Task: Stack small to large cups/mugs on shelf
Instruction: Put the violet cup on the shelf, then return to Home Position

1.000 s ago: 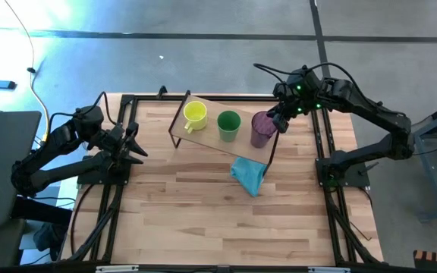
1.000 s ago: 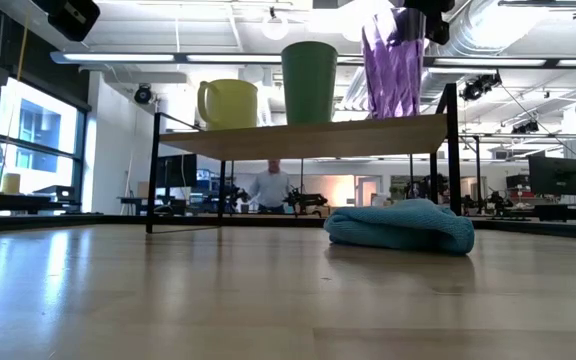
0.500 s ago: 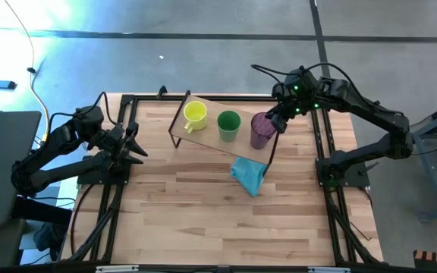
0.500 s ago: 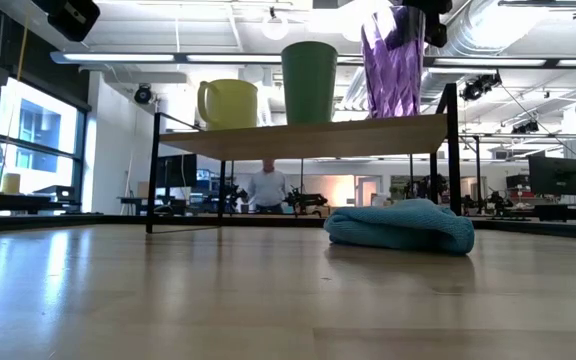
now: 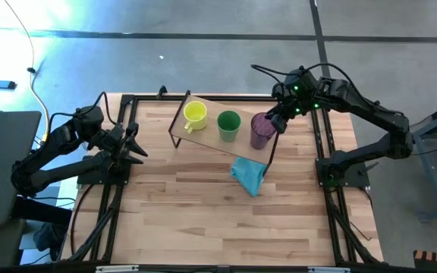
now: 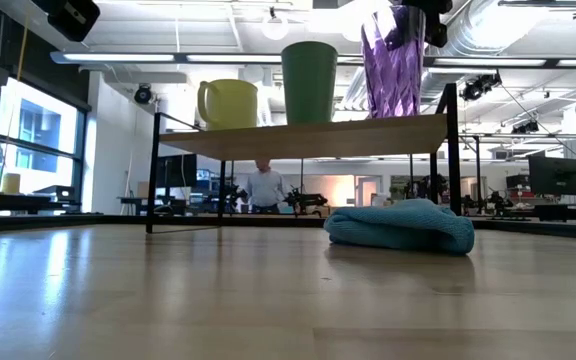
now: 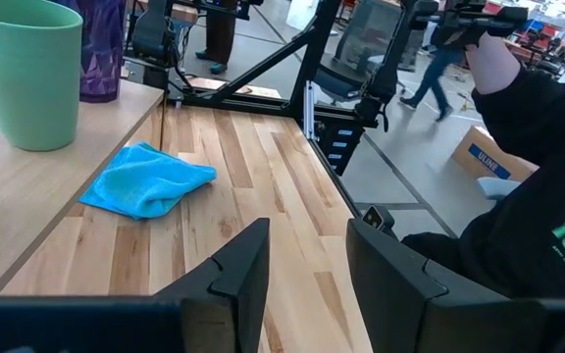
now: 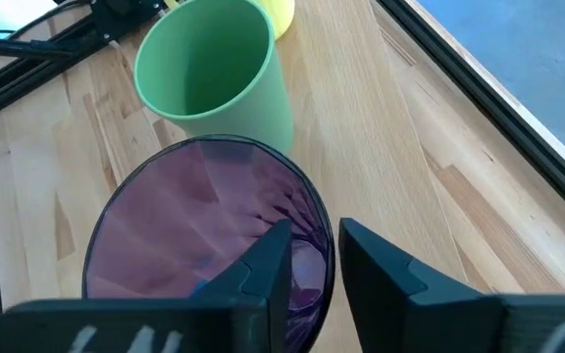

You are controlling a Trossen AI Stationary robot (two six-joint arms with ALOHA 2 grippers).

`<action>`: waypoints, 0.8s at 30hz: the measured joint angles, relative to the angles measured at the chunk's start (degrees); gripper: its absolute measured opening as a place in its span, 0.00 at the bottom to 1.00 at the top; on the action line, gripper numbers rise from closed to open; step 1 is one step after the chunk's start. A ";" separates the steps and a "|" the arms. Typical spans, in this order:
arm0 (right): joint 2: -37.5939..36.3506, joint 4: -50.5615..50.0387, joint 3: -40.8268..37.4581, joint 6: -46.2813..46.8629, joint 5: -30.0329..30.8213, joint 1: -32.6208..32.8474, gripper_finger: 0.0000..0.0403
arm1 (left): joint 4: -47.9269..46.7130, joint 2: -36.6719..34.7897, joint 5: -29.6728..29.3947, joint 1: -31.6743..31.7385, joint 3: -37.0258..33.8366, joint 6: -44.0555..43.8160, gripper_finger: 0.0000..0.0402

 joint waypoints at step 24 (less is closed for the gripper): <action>-0.50 -0.68 0.95 0.22 -0.15 0.00 0.29 | 0.01 0.00 0.00 -0.01 -0.01 0.00 0.32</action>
